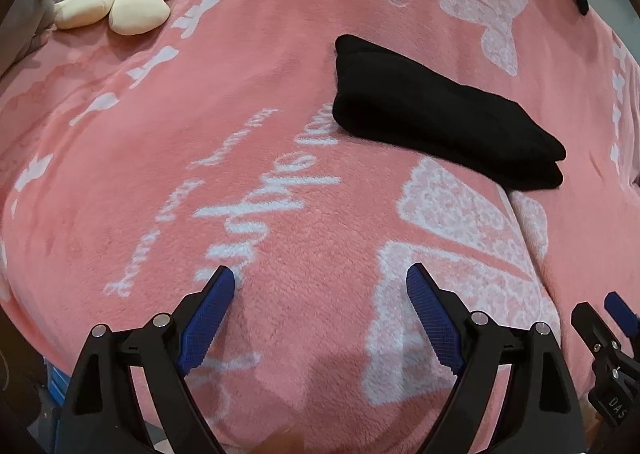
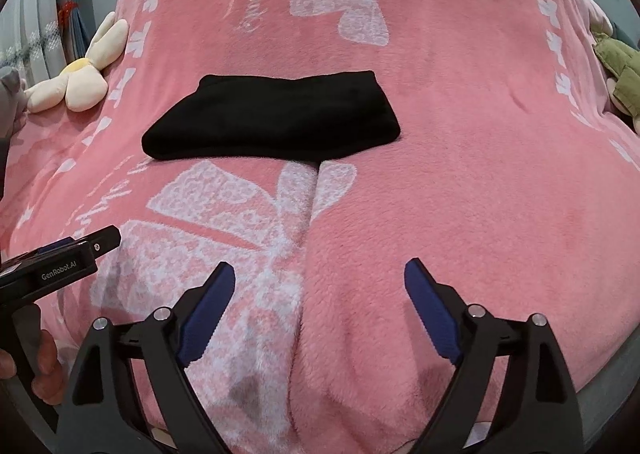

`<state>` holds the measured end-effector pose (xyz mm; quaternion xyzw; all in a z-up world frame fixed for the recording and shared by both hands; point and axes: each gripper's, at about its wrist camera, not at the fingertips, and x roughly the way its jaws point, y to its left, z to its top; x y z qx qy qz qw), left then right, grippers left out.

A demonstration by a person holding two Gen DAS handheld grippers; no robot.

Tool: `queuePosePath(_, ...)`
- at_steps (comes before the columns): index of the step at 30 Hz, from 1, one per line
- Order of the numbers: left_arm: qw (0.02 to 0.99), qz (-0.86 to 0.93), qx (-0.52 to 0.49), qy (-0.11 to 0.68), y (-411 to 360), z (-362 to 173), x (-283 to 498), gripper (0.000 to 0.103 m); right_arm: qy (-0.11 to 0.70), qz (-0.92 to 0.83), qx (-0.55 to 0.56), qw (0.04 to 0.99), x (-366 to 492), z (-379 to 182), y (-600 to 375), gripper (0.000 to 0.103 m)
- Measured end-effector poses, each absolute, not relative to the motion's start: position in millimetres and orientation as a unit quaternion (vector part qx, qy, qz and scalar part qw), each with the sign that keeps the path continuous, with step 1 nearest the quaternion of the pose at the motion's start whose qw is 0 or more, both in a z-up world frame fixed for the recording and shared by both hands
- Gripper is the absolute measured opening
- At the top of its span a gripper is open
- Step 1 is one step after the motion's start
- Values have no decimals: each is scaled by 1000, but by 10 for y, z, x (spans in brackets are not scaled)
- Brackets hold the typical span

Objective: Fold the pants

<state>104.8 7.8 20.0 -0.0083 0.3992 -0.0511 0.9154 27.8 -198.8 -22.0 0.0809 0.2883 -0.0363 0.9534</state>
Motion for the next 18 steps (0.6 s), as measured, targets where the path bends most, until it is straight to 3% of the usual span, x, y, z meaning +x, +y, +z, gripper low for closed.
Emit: queuePosePath(18, 914, -51, 8, 403, 27, 196, 1013, 85, 288, -36, 73, 954, 274, -223, -1989, 85)
